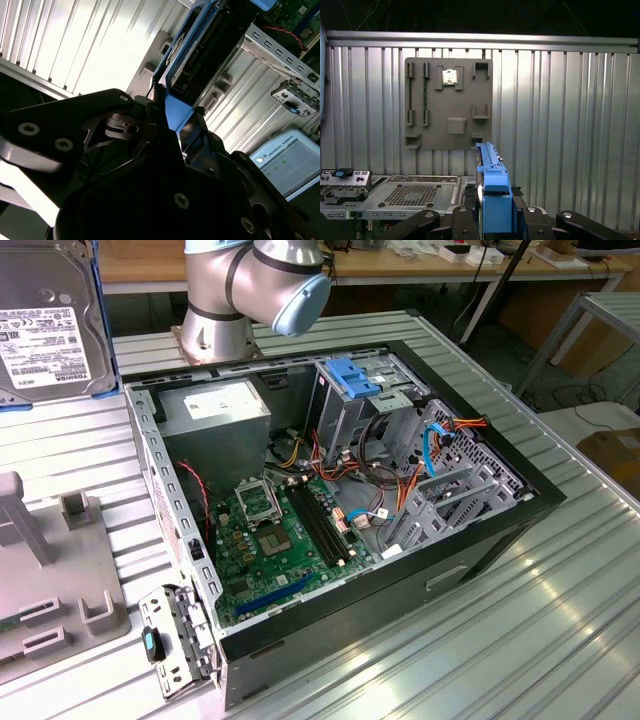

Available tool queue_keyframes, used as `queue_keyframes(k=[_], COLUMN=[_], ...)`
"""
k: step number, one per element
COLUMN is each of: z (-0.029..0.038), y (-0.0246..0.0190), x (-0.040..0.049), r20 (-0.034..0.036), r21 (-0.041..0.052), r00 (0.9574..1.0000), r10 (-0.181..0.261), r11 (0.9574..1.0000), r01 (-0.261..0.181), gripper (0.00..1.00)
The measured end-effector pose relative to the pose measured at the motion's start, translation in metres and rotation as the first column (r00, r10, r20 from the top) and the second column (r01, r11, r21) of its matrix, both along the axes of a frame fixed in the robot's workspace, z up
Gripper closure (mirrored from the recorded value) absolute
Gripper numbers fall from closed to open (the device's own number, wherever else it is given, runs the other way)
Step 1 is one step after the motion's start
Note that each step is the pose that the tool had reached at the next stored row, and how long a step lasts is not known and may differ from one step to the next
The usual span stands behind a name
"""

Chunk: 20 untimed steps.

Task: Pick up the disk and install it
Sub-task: 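Pick up the disk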

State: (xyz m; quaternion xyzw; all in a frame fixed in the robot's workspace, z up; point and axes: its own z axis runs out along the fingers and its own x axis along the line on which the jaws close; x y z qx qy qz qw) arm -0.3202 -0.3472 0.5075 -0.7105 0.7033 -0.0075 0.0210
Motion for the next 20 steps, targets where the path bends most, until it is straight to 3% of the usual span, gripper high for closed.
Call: queue_keyframes(k=[9, 12, 13, 20], z=[-0.0001, -0.0001, 0.0000, 0.0000], y=[0.0000, 0.0000, 0.0000, 0.0000], x=[0.0324, 0.0493, 0.0597, 0.0894], r20=[0.0001, 0.0001, 0.0001, 0.0001], r21=[0.0000, 0.0001, 0.0001, 0.0000], r00=[1.0000, 1.0000, 1.0000, 1.0000], r10=[0.000, 0.000, 0.000, 0.000], r11=[1.0000, 1.0000, 1.0000, 1.0000], r01=[0.000, 0.000, 0.000, 0.000], gripper=[0.64, 0.64, 0.64, 0.64])
